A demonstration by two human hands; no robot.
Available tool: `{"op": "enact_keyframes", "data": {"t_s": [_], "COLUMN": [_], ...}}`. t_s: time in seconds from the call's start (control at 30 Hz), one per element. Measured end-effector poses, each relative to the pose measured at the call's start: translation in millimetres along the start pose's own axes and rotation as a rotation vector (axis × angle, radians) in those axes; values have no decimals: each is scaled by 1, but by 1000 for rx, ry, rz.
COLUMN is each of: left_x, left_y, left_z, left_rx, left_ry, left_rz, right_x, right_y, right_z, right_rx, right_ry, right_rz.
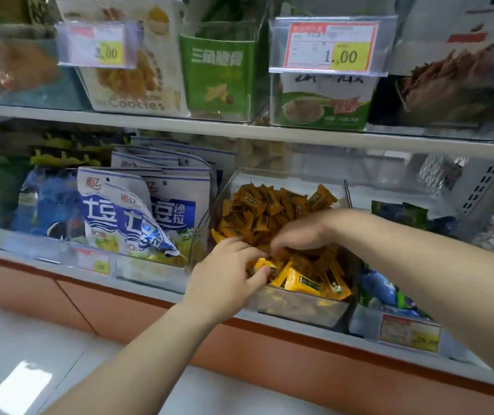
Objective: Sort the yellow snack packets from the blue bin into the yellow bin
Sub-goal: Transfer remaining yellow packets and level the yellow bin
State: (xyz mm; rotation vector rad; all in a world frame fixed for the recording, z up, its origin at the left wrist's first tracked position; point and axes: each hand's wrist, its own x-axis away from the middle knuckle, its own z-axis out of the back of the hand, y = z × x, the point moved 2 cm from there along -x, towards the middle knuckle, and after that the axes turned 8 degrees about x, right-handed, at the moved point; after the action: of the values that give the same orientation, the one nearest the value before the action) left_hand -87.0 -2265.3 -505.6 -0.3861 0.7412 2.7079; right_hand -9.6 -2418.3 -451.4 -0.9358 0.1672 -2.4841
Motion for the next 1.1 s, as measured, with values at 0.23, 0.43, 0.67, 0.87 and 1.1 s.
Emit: {"op": "enact_keyframes", "data": {"t_s": [0.23, 0.43, 0.67, 0.87, 1.1], "left_x": [-2, -1, 0, -1, 2], "left_y": [-8, -7, -6, -6, -6], "left_z": [-4, -4, -2, -2, -1], "left_rx": [1, -35, -44, -48, -51], "left_ry": [26, 29, 25, 25, 13], "left_rz": [16, 20, 10, 8, 10], "right_x": [-26, -28, -16, -27, -44], "right_y": [8, 34, 53, 53, 43], "right_z": [-17, -7, 43, 50, 36], "right_rx": [112, 264, 77, 64, 121], "right_ry": [9, 278, 387, 444, 226], "right_rz": [27, -92, -24, -41, -194]}}
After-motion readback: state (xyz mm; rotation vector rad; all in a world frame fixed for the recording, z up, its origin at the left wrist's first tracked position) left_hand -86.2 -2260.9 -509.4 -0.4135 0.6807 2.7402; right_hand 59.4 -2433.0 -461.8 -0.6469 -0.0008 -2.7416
